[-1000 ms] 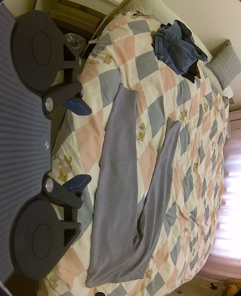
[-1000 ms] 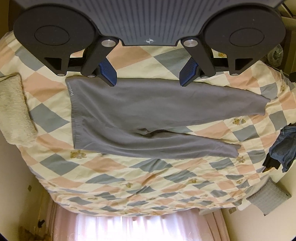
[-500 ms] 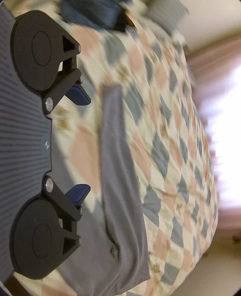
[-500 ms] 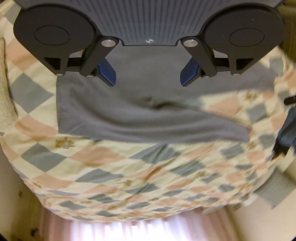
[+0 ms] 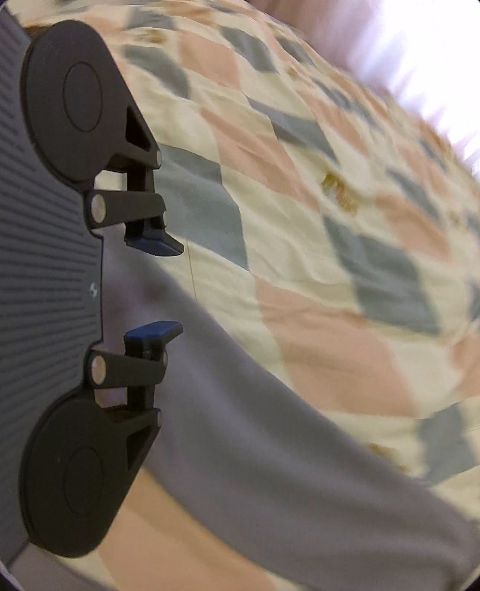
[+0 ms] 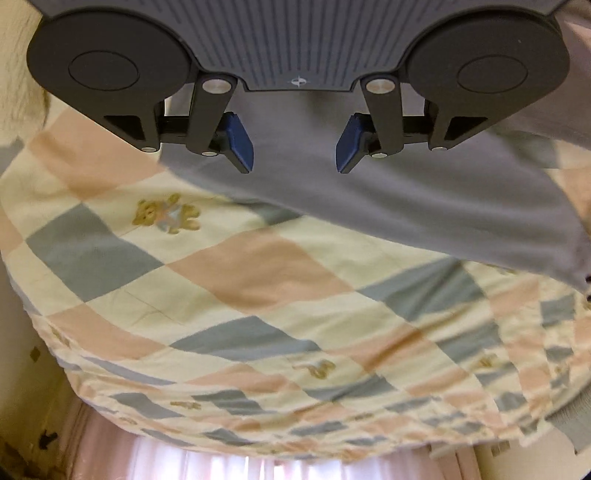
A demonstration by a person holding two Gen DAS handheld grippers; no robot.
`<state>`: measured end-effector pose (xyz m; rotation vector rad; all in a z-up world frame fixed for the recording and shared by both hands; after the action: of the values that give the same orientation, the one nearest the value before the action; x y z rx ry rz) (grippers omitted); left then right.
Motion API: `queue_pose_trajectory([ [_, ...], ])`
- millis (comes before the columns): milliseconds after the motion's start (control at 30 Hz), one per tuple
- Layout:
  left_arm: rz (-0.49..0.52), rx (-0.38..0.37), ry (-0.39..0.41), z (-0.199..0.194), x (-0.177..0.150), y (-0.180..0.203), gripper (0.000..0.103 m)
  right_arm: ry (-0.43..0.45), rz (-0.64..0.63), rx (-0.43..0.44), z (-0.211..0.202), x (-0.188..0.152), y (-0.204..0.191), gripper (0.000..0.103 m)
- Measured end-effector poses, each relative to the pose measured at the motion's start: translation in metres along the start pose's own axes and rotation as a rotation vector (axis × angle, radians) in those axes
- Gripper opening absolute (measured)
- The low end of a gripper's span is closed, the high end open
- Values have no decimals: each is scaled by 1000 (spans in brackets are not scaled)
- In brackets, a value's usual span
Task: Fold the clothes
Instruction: 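Grasp the grey garment's leg ends with both grippers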
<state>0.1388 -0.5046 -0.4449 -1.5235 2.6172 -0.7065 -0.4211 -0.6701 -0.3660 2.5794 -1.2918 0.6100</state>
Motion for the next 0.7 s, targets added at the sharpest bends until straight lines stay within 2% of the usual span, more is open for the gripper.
queue_pose_trajectory([
  [100,125,-57,-55,39,-3,-5,34,-20,-24,-1,25,8,12,54],
  [233,253,-110,-100,68,-10,0,33,-43,-90,26,50,22,18,54],
  [267,269,-119,-106,71,-11,2,28,-47,-111,37,54,25,18,54],
  [300,278,-130,-110,76,-13,4,13,-51,-140,50,57,28,16,54],
  [333,286,-140,-113,79,-15,7,4,-60,-169,60,59,30,16,54],
  [367,288,-140,-115,82,-17,9,1,-69,-197,69,61,31,15,54],
  [433,305,-117,-105,84,-20,12,0,-90,-246,92,66,32,15,54],
  [600,273,-73,-85,85,-28,12,0,-164,-361,117,87,26,17,49],
  [700,273,-44,-87,88,-31,12,0,-185,-382,143,106,29,19,48],
])
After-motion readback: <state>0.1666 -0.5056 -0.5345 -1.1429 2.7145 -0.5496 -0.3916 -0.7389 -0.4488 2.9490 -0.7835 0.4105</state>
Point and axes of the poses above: each gripper's, at about its wrist camera, not at the fingertips, and z roughly the way its jaws point, y to its right, x to its top, the point moved 10 cm from there along z, roughly the way its jaws point, and after that the axes turned 1 degree about -y, right-handed, at the moved point
